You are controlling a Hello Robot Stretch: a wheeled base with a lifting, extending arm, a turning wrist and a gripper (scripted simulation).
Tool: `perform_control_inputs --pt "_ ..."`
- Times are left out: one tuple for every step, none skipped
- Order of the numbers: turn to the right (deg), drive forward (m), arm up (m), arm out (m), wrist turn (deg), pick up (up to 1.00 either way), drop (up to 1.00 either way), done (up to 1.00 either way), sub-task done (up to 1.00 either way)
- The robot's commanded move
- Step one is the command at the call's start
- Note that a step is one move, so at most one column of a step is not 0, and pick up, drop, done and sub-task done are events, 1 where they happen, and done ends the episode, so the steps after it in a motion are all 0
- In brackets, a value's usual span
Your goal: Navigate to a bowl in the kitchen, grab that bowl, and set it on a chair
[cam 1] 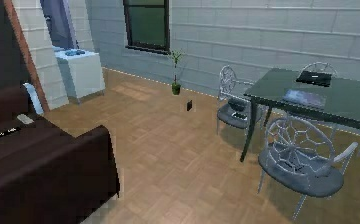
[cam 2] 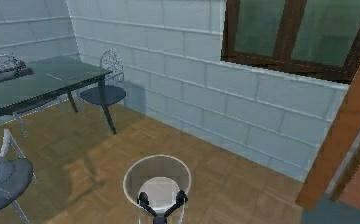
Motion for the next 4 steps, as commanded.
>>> perform_control_inputs --pt "0.0 1.0 0.0 0.0 0.0 0.0 0.0 0.0 0.0" --pt "0.0 1.0 0.0 0.0 0.0 0.0 0.0 0.0 0.0" --pt "3.0 0.0 0.0 0.0 0.0 0.0 0.0 0.0 0.0" --pt "0.0 0.3 0.0 0.0 0.0 0.0 0.0 0.0 0.0"
